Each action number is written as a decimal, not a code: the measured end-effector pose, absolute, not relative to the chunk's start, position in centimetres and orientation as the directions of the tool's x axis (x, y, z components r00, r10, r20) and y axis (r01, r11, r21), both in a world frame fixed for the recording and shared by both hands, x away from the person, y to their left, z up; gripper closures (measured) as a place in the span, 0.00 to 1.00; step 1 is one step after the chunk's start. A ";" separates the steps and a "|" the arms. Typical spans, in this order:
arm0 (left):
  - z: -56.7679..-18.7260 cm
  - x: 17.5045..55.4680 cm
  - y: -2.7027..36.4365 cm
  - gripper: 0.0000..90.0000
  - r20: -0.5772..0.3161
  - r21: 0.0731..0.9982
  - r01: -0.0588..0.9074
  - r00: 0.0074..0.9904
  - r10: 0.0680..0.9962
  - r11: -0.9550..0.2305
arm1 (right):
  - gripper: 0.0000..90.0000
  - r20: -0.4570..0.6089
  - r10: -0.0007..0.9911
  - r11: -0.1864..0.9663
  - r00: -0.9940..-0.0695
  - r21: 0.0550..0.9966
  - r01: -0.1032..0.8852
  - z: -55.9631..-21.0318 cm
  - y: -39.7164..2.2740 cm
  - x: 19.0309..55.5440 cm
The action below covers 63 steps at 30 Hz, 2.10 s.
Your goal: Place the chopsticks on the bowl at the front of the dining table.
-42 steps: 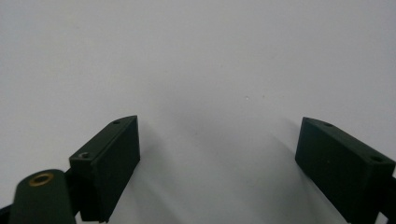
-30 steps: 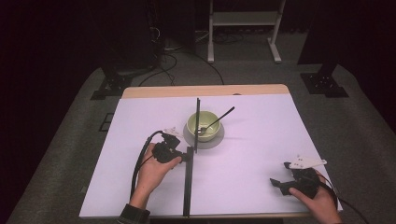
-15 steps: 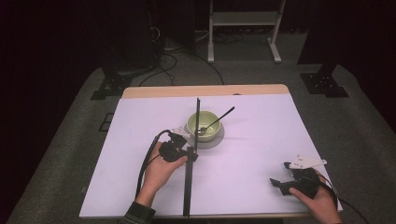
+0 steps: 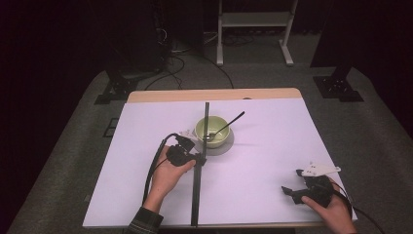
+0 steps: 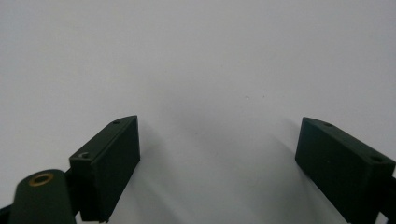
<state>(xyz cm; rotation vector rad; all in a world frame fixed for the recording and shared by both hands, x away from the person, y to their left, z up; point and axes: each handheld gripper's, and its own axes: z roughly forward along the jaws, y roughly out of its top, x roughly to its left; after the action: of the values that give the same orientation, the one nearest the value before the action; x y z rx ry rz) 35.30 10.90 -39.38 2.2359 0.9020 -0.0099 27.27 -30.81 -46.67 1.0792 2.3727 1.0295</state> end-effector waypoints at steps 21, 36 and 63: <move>-39.3 33.1 14.0 0.57 -0.128 0.657 0.560 0.743 0.657 -0.505 | 0.14 -0.009 0.755 0.450 -0.655 0.733 0.509 -46.7 -30.8 27.2; -39.4 31.5 16.1 0.11 -0.056 0.735 0.488 0.736 0.674 -0.471 | 0.14 -0.009 0.756 0.451 -0.655 0.733 0.510 -46.7 -30.8 27.2; -41.9 28.6 21.1 0.01 0.014 0.760 0.492 0.640 0.768 -0.425 | 0.14 -0.007 0.756 0.450 -0.655 0.732 0.512 -46.7 -30.8 27.3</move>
<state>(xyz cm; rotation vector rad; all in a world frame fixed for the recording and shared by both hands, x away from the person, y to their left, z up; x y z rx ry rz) 28.59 21.11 -41.92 2.1075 0.9784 0.4686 27.27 -30.81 -46.66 1.0794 2.3729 1.0285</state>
